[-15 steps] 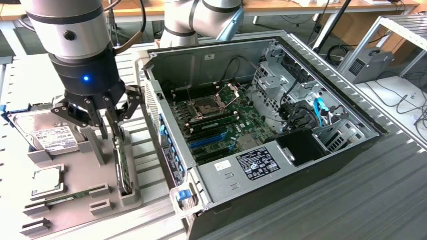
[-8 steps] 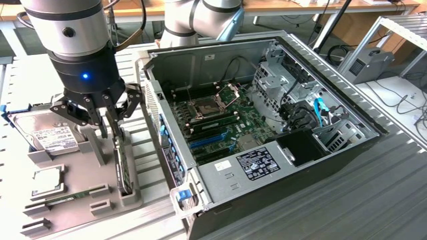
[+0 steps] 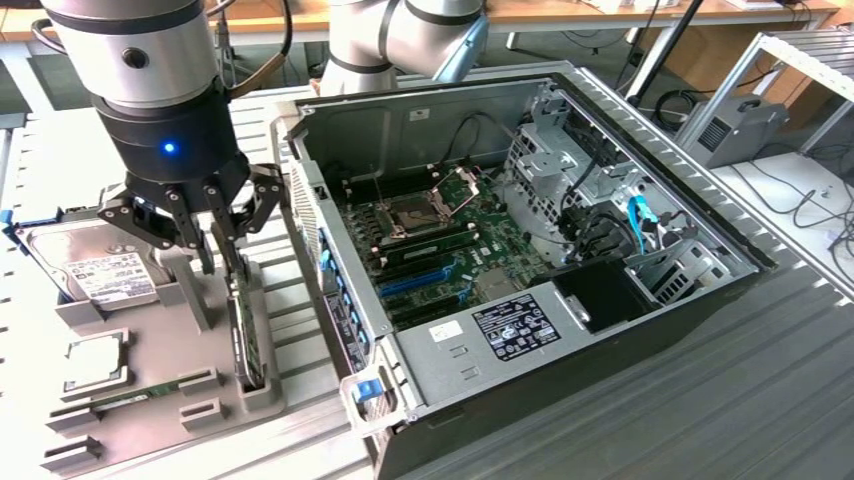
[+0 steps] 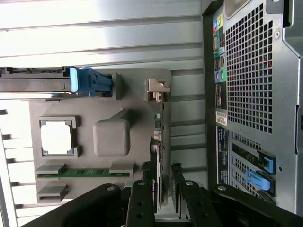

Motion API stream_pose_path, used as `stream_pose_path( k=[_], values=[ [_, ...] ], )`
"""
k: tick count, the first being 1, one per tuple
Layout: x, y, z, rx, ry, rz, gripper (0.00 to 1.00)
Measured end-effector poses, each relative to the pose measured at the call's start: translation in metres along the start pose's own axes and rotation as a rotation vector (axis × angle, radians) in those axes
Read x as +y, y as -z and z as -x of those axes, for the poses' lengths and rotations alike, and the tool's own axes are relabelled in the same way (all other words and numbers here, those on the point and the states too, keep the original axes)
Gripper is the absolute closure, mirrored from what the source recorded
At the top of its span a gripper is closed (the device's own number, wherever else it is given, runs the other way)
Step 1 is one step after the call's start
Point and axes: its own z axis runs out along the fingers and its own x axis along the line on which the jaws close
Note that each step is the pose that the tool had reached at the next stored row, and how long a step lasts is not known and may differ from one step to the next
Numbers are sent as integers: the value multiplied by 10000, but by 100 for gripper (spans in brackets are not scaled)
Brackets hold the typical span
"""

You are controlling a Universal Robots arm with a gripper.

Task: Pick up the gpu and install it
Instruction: 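Pick up the gpu and move the gpu toward the slot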

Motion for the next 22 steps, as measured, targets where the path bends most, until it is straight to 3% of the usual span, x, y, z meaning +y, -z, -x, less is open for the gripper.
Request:
stream_pose_path(
  k=[22],
  values=[
    [-3, 66, 2, 0, 0, 0, 71]
  ],
)
